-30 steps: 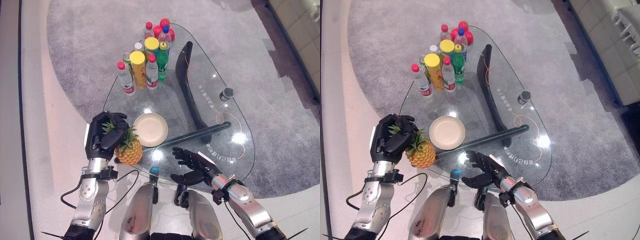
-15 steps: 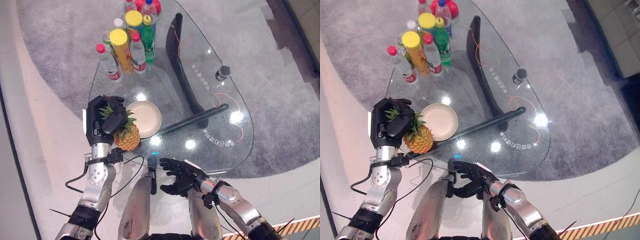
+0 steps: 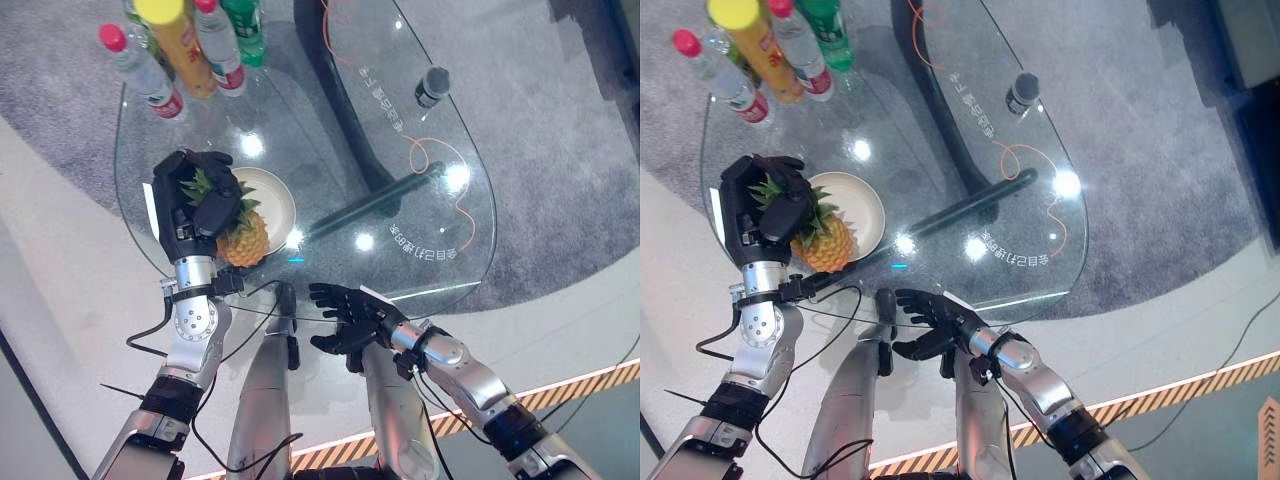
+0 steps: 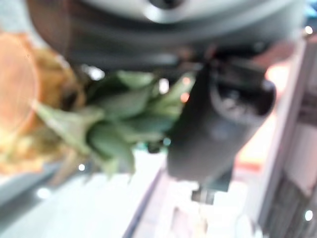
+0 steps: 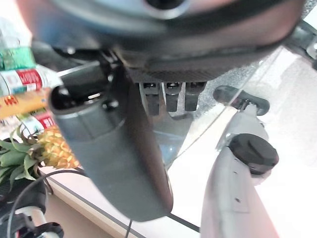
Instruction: Pick up the fruit to the plate
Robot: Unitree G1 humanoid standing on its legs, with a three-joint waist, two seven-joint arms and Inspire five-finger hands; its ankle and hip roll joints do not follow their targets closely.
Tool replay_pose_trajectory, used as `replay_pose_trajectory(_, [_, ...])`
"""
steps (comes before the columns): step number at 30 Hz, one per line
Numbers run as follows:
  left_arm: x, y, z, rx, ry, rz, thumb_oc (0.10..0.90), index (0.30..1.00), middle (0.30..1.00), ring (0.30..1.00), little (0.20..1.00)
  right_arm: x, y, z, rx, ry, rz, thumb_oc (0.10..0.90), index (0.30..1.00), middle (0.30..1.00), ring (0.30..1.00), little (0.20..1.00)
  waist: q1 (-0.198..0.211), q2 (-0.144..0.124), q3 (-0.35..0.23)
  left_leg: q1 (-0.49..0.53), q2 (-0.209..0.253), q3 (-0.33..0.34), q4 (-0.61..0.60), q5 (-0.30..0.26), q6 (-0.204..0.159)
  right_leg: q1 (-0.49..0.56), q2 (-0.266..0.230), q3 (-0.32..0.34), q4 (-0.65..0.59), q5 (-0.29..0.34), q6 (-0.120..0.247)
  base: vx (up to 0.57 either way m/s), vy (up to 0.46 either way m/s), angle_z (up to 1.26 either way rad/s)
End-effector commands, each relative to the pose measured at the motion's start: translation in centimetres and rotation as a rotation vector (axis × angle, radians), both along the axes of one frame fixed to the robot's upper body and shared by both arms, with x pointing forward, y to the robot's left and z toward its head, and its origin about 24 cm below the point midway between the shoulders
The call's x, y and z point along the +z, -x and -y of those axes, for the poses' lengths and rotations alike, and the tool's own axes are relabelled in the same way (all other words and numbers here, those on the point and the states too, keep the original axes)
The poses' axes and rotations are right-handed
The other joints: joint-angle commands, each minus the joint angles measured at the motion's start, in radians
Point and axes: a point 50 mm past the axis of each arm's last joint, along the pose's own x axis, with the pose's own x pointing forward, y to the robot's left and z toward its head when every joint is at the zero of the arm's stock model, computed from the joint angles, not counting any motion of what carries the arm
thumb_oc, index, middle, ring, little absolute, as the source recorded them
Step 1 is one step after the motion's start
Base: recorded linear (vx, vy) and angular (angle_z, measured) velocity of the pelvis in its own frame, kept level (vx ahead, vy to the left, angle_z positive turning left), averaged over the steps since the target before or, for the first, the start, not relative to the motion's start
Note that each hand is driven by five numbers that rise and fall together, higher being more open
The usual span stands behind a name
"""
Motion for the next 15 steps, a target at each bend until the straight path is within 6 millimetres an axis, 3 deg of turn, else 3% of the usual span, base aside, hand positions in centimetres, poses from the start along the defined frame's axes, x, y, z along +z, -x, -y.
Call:
replay_pose_trajectory(1, [7.5, 1.9, 1.0, -0.034, -0.110, 0.455, 0.100, 0.300, 0.300, 0.300, 0.200, 2.3, 0.6, -1.8, 0.090, -0.100, 0.067, 0.800, 0.900, 0.900, 0.900, 0.900, 0.003, -0.011, -0.022, -0.035, -0.028, -0.023, 0.158, -0.077, 0.016, 0.030, -0.008, -0.037, -0.149, 0.222, 0.078, -0.01, 0.055, -0.08])
replay_pose_trajectory(2, [7.3, 2.0, 0.9, -0.030, -0.113, 0.453, 0.100, 0.300, 0.300, 0.300, 0.200, 2.0, 0.8, -1.8, 0.090, -0.101, 0.053, 0.800, 0.900, 0.900, 0.900, 0.900, 0.006, -0.005, -0.022, -0.008, -0.026, -0.032, 0.168, -0.113, 0.011, 0.054, -0.004, -0.034, -0.137, 0.194, 0.086, 0.06, 0.099, -0.06])
replay_pose_trajectory(15, [10.5, 1.7, 1.3, 0.065, -0.090, 0.565, 0.100, 0.300, 0.300, 0.300, 0.200, 3.4, -0.5, -2.7, 0.081, -0.082, 0.067, 0.800, 0.900, 0.900, 0.900, 0.900, -0.010, 0.003, -0.022, -0.071, -0.016, -0.028, 0.201, -0.134, 0.009, -0.022, -0.015, -0.026, -0.101, 0.182, 0.079, 0.00, 0.047, -0.02])
